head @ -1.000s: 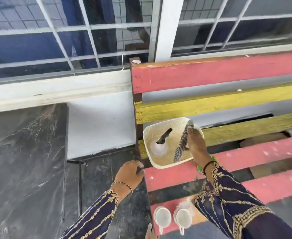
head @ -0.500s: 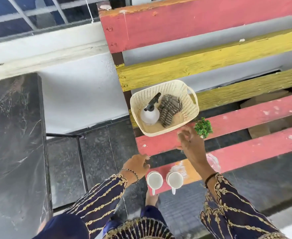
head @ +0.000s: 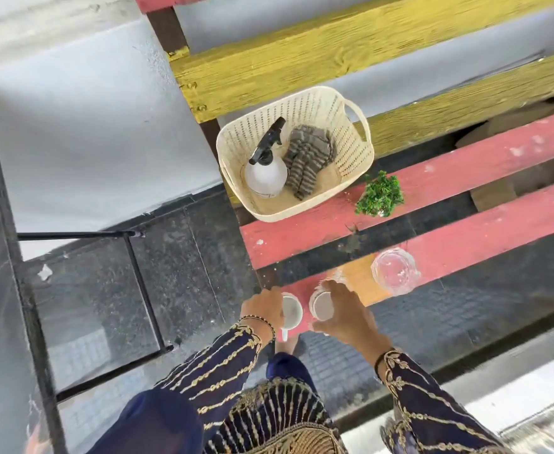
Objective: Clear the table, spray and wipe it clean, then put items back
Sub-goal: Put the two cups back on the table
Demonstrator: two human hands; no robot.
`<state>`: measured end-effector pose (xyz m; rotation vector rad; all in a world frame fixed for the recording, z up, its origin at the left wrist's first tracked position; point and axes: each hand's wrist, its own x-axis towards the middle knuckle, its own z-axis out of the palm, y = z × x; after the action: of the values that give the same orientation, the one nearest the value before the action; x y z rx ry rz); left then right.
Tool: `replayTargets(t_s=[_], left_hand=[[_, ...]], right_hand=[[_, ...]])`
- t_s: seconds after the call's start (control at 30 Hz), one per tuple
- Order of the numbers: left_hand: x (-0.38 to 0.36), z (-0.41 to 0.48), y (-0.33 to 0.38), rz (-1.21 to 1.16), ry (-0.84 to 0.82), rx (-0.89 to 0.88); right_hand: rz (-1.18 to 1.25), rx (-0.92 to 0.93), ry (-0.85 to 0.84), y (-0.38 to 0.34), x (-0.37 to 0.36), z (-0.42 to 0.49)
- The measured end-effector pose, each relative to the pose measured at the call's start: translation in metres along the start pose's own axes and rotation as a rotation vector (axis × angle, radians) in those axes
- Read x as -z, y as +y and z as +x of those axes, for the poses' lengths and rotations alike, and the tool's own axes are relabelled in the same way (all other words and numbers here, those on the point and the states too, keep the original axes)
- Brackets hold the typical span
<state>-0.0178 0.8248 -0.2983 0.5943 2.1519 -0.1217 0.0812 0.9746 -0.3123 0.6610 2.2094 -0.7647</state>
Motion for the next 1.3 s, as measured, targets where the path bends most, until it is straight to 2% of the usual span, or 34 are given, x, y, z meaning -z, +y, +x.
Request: replayTargets(t_s=[0.13, 0.33, 0.6, 0.77, 0.97, 1.3], left_hand=[[0.001, 0.0, -0.008, 0.032, 0.02, -0.008], [0.035, -0.035, -0.033, -0.082, 0.13, 0.012], [0.115, -0.125, -0.102, -0.219, 0.355, 0.1], [0.149, -0.194, -0.176, -0.295, 0.48, 0.166], [0.14, -0.277, -0.308, -0.379, 0.595, 0.258], [0.068, -0.384, -0.551, -0.429, 0.629, 0.392]], right_hand=[[-0.02, 0.036, 0.079, -0.005, -0.004, -0.004], [0.027, 0.134, 0.171, -0.044, 0.024, -0.032], [0.105, 0.319, 0.309, -0.157, 0.073, -0.088], [0.066, 0.447, 0.361, -0.251, 0.069, -0.126], [0.04, 0.549, 0.341, -0.379, 0.007, -0.169], [-0.103, 0.624, 0.197, -0.579, -0.154, -0.207]])
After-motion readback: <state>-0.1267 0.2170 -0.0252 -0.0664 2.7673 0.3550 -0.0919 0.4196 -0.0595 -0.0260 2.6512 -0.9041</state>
